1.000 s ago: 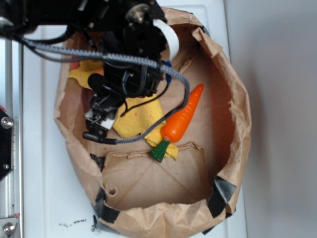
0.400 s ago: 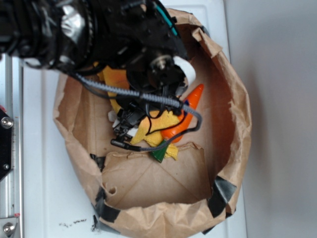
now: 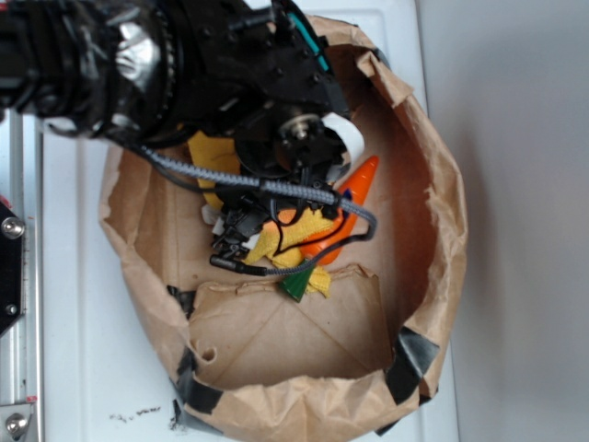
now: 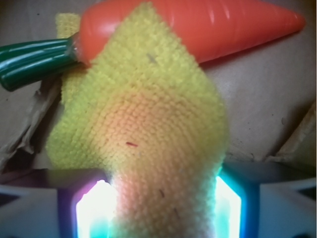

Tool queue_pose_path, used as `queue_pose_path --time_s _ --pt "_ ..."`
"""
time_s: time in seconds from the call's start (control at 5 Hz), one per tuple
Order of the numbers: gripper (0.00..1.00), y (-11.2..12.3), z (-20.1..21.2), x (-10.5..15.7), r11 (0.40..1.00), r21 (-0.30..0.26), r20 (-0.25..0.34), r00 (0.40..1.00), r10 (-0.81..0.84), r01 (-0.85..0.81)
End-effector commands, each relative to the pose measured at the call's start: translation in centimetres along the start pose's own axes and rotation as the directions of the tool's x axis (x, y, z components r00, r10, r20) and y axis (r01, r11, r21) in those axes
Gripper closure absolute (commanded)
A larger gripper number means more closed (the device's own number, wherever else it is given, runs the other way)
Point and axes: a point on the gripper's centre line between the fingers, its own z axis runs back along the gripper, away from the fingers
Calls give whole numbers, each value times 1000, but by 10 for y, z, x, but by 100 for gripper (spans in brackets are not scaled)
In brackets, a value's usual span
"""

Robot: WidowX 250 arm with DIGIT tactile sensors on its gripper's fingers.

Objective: Grab the yellow cloth.

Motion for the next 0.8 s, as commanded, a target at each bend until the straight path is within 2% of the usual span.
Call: queue_pose_path --time_s 0.0,0.2,0.4,0.6 --pt "100 -6 102 -9 985 145 123 990 73 -91" --pt "100 -22 134 -5 979 168 205 975 81 -116" --pt "100 -31 167 3 965 164 253 954 159 -205" --pt "100 -32 191 9 957 122 265 938 224 -263"
